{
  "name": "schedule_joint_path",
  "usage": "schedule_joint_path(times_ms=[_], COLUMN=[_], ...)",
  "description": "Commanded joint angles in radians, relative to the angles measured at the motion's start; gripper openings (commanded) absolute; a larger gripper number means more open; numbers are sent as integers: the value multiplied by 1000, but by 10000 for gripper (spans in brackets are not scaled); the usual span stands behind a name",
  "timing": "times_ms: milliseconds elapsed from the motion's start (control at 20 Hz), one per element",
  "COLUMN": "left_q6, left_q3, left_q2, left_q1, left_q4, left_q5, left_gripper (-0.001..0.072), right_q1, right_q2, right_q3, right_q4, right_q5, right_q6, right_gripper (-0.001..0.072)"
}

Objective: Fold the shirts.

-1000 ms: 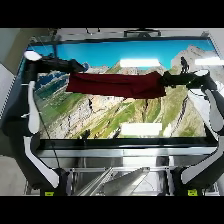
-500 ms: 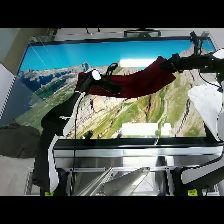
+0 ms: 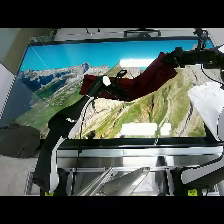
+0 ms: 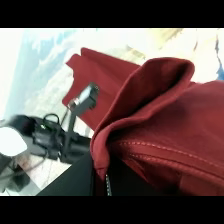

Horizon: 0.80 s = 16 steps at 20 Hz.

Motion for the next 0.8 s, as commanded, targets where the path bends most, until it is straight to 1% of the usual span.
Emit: schedule_joint_path(times_ms=[0,100,200,300,350,450,550,650,750], left_q6=[-70,-88,-85,-84,-77,-77,-77,-77,-77], left_q3=[1,1,1,1,3,3,2,2,2], left_q2=[0,14,59,142,196,307,411,492,542], left_q1=[-40,-41,-21,37,81,177,282,374,441], left_q4=[-7,-11,-8,-7,-8,-8,-9,-9,-9], left_q5=[51,89,90,29,-26,-134,-229,-298,-340], left_gripper=[-2,-1,-1,0,-1,0,0,0,1], right_q1=[1,1,5,28,57,143,271,430,586], right_q2=[-1,-1,0,0,0,-5,-29,-88,-172], right_q3=[10,10,10,10,10,10,10,10,10], right_q4=[3,3,3,3,2,2,3,5,57], right_q5=[-18,-22,-13,9,8,-42,-198,-430,-651], right_q6=[8,20,35,60,64,64,64,64,61], right_gripper=[25,25,25,25,24,25,25,26,25])
